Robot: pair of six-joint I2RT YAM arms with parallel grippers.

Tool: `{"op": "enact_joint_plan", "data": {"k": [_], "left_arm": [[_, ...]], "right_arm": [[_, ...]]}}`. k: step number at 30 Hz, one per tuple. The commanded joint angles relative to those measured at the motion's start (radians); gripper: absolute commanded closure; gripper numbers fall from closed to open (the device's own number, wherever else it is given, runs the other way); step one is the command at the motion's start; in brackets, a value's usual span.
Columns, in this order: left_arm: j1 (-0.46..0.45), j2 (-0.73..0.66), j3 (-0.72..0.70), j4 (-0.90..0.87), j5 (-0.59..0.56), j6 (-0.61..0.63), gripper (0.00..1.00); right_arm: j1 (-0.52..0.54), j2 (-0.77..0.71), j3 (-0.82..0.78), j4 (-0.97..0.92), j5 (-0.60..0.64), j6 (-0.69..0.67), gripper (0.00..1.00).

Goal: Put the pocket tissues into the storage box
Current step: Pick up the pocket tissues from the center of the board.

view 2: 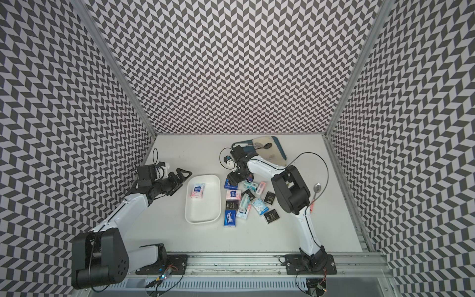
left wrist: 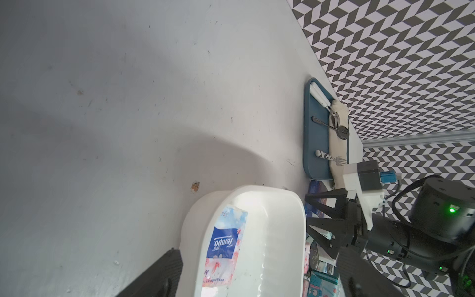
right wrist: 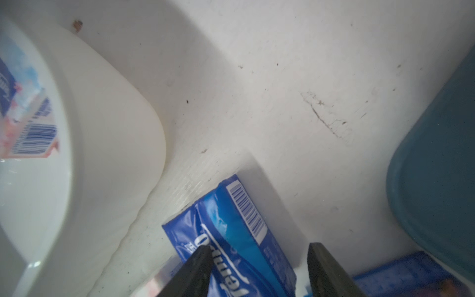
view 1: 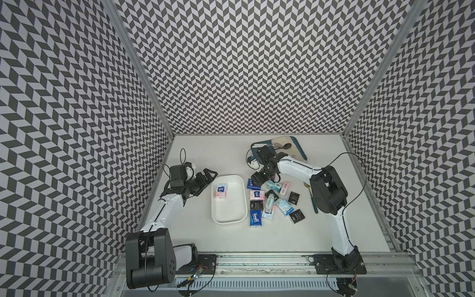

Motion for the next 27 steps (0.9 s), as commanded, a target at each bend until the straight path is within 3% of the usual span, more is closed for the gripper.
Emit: {"op": "enact_joint_plan", "data": {"k": [1,9,14,21,27], "left_arm": [[0.004,-0.017,-0.003,-0.011,0.018,0.016,0.01],[0.004,-0.017,-0.002,-0.009,0.024,0.007,0.01],[0.004,-0.017,-0.003,-0.009,0.025,0.005,0.01],[0.004,-0.021,-0.005,-0.008,0.027,0.004,0.01],[0.004,-0.027,-0.018,0.014,0.033,-0.013,0.01]], "right_arm": [[0.004,0.004,-0.025,0.027,-0.027,0.010,0.39],[0.002,0.008,-0.076,0.070,-0.021,0.072,0.68],[-0.017,0.006,-0.085,0.082,-0.033,0.185,0.84],[-0.067,-0.091,-0.187,0.218,-0.128,0.440,0.98],[-0.092,-0.237,-0.307,0.368,-0.151,0.661,1.00]]}}
